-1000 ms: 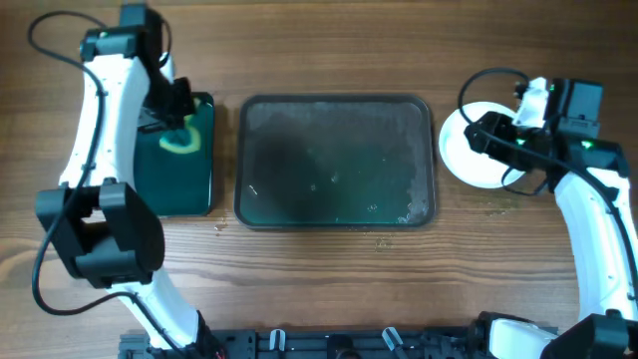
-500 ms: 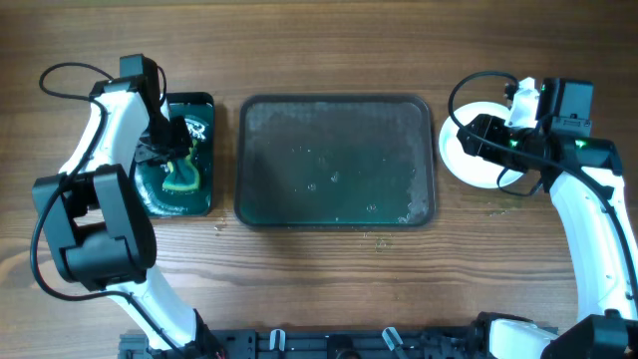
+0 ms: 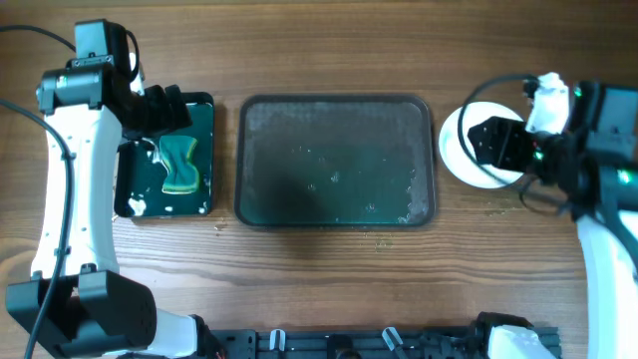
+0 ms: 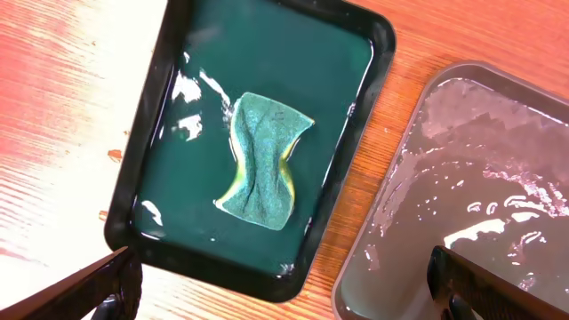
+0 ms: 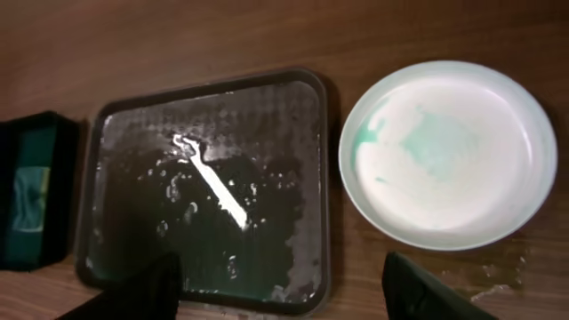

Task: Clean dirty plates on tray and stack at the side

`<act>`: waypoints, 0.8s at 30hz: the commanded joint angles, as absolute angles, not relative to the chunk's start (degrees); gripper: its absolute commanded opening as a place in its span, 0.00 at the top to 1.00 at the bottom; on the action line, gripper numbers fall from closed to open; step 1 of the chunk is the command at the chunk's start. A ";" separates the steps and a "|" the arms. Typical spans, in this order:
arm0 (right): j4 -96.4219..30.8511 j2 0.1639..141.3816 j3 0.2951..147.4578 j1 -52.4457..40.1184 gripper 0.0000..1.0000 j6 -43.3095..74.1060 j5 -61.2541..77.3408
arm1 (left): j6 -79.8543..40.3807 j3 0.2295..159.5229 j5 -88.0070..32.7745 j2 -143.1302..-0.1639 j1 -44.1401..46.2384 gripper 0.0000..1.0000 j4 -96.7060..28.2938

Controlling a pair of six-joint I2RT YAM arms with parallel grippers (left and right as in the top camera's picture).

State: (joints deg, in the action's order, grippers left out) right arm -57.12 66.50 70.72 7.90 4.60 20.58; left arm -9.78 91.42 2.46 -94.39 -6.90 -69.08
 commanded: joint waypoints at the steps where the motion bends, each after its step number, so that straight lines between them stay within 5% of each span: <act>1: -59.37 59.35 72.05 7.55 0.20 3.05 21.52 | -10.94 91.57 1.76 -95.37 -6.87 0.00 -69.06; 2: -60.31 57.25 72.05 7.55 0.00 3.36 21.54 | -10.94 91.57 1.76 -95.37 -6.87 0.00 -69.08; 7: -61.89 50.65 72.01 7.57 0.00 12.71 21.50 | -10.94 91.57 1.76 -95.37 -6.87 0.00 -69.06; 15: -58.59 51.83 71.83 7.55 0.00 11.77 19.79 | -10.94 91.57 1.76 -95.37 -6.87 0.00 -69.06; 24: -23.62 36.47 45.56 -2.81 0.00 3.22 16.32 | -10.94 91.57 1.76 -95.37 -6.87 0.00 -69.08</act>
